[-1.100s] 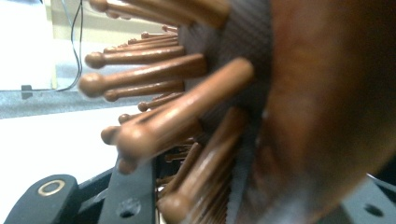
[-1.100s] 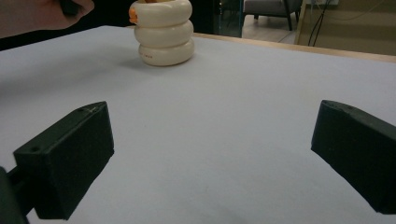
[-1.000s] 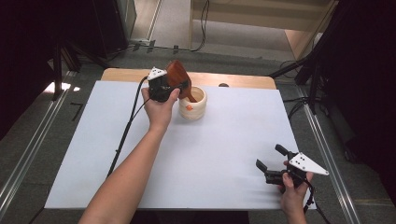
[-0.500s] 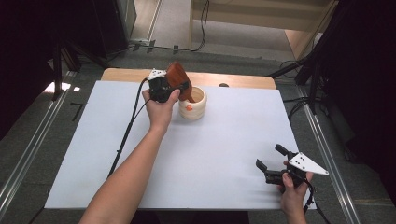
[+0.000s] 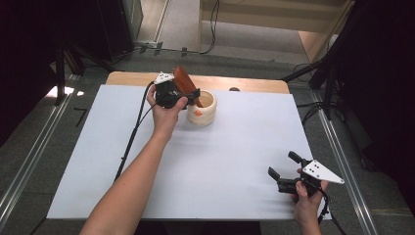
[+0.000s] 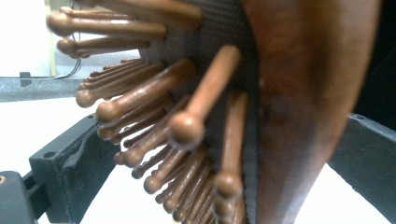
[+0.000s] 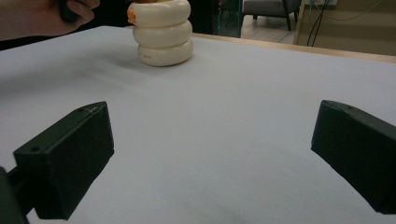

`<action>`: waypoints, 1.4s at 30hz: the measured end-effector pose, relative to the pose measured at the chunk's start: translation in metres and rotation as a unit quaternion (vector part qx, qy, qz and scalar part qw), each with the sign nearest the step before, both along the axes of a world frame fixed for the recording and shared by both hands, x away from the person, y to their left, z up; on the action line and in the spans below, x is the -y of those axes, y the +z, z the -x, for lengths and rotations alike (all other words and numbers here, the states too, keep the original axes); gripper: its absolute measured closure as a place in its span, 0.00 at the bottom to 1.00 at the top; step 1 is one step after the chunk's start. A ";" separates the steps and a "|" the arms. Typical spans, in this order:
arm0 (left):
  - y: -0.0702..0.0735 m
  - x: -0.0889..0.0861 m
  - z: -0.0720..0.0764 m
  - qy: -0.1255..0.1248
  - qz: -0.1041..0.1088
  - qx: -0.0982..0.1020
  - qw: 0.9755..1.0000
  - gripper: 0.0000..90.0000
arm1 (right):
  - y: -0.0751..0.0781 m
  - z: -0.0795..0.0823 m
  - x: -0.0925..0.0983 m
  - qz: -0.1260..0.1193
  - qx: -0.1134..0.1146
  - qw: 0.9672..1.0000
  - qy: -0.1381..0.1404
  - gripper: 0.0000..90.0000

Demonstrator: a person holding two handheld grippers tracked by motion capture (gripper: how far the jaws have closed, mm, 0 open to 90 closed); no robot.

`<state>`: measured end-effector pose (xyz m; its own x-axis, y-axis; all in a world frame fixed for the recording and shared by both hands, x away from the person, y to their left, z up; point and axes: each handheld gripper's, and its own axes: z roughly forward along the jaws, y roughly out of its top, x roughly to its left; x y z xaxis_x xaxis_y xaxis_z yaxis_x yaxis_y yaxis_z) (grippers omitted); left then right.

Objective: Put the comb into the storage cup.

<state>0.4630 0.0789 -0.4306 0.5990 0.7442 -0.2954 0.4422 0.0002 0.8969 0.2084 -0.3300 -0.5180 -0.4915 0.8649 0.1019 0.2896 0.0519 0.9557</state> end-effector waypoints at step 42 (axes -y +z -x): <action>0.008 -0.029 0.034 -0.026 -0.028 0.038 0.999 0.00 | 0.000 -0.001 -0.002 0.008 0.001 1.000 -0.001 0.00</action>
